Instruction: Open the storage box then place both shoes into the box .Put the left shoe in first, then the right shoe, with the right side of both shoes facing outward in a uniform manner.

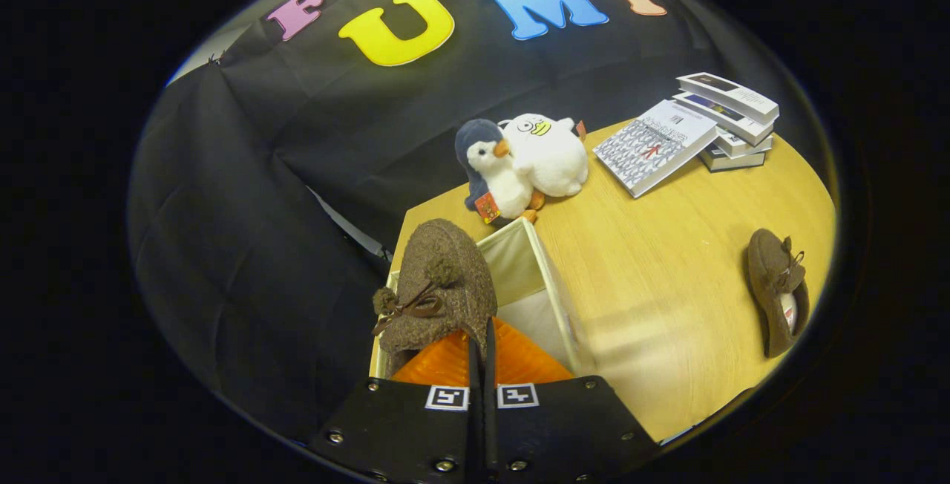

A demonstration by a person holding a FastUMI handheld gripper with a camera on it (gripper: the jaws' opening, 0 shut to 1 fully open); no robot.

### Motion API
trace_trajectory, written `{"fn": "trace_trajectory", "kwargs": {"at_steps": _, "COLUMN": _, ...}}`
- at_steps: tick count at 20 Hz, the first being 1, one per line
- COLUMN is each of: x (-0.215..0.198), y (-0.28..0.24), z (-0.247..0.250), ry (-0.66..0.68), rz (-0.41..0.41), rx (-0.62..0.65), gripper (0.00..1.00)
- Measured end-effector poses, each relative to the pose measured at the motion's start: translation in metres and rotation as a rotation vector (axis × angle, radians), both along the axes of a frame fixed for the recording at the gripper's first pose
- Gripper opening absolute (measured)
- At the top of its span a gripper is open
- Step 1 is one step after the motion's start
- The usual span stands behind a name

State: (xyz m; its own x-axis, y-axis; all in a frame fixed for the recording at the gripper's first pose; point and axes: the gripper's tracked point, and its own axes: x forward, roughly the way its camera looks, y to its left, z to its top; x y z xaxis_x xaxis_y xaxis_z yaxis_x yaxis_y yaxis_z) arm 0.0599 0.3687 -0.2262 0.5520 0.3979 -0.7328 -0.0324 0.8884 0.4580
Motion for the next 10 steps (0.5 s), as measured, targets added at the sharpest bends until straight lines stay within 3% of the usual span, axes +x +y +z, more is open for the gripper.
{"fn": "trace_trajectory", "kwargs": {"at_steps": 10, "x": -0.010, "y": 0.039, "z": -0.032, "ry": 0.056, "rz": 0.017, "rx": 0.009, "gripper": 0.00}}
